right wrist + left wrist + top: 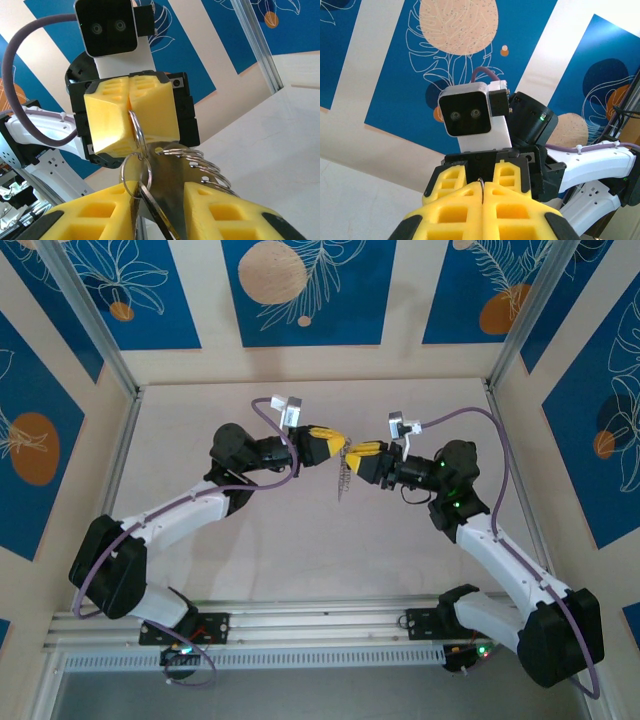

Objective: Put the keys on the keyring

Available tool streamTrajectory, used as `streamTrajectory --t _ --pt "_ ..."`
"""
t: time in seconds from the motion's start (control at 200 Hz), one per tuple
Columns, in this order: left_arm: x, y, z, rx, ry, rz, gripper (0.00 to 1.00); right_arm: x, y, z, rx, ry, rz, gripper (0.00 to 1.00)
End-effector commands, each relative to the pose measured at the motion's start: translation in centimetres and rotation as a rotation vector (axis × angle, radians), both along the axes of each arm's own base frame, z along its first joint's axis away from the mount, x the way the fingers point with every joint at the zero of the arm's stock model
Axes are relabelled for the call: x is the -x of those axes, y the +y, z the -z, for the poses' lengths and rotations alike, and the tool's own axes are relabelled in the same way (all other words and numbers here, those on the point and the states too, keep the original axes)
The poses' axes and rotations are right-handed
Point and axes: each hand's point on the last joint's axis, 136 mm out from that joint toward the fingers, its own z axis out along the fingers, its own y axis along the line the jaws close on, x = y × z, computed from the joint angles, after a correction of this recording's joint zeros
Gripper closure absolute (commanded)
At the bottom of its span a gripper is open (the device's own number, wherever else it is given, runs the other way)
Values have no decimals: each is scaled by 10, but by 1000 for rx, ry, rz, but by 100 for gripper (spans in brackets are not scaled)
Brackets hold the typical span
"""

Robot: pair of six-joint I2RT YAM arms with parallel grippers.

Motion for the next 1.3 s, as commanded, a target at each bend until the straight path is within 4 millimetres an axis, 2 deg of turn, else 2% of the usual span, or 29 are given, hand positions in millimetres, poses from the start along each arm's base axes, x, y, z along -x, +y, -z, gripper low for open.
streamTrajectory --t 0.0,0.225,0.57,0.7,0.83,0.895,1.075,1.2,1.295 --pt "2 6 -16 52 -47 -14 100 3 0 2 -2 -8 2 74" --pt "1 8 -18 59 -47 -22 100 5 1 6 1 0 0 100" --pt "1 8 -17 67 -39 -24 100 10 19 8 22 -4 -43 100" --pt "1 8 -16 69 -36 -24 100 7 19 11 36 6 -33 100" --pt "-1 9 -15 75 -29 -30 100 6 12 14 46 16 -3 70" --pt "-2 9 -15 86 -26 -36 100 7 5 14 45 18 13 60" --pt "-3 12 -19 130 0 -31 100 12 -22 2 29 -10 91 57" --pt "-2 12 -19 152 13 -23 100 14 -38 -24 -7 -61 149 56" --pt "-3 14 -20 167 19 -26 100 11 -40 -41 -39 -84 165 56"
